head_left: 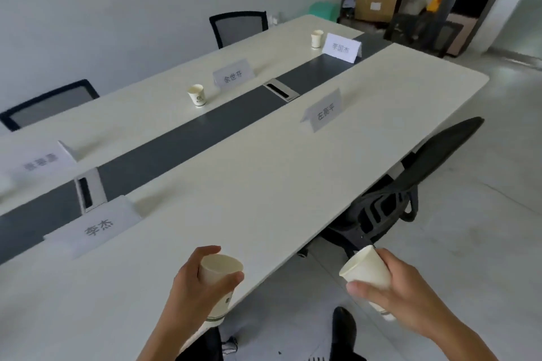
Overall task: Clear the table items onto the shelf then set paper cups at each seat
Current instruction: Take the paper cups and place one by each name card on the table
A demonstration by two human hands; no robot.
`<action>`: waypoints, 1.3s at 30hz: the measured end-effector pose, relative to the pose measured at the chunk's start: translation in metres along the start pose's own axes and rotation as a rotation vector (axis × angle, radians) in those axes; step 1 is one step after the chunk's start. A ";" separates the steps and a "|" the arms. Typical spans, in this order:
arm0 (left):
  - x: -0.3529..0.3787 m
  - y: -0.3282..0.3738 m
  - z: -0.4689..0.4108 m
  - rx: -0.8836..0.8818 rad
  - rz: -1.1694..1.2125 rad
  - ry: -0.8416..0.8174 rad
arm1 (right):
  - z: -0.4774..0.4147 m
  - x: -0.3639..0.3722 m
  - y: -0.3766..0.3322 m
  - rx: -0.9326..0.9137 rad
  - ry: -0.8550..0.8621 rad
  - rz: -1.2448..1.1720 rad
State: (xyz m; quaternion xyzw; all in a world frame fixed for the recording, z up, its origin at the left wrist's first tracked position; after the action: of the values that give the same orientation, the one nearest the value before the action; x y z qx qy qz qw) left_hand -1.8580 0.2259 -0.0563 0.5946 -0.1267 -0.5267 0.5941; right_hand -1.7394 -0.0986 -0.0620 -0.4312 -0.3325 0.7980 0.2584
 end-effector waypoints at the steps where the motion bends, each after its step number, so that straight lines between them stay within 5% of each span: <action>1: -0.001 0.000 -0.004 -0.031 0.013 0.046 | -0.021 -0.005 -0.008 -0.030 -0.034 -0.001; 10: -0.013 0.011 0.005 -0.231 0.077 0.391 | -0.178 0.031 -0.097 -0.305 -0.350 0.192; 20: -0.064 -0.043 0.006 -0.455 0.215 0.664 | -0.263 0.167 -0.211 -0.430 -0.466 0.181; 30: -0.132 -0.073 -0.108 -0.407 0.358 0.599 | -0.355 0.300 -0.314 -0.438 -0.412 0.165; 39: -0.170 -0.108 -0.147 -0.449 0.258 0.484 | -0.393 0.397 -0.309 -0.377 -0.387 0.184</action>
State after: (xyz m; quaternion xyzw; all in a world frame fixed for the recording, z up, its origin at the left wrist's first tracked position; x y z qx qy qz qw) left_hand -1.8648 0.4705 -0.1043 0.5359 0.0626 -0.3055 0.7846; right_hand -1.5586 0.4993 -0.1942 -0.3396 -0.4776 0.8097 0.0321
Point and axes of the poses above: each hand's wrist, its own z-axis away from the middle knuckle, its own x-axis out of the palm, y = z × x, the point moved 5 cm from there along -z, towards the middle knuckle, and after that the axes turned 5 degrees about y, right-handed, at the moved point
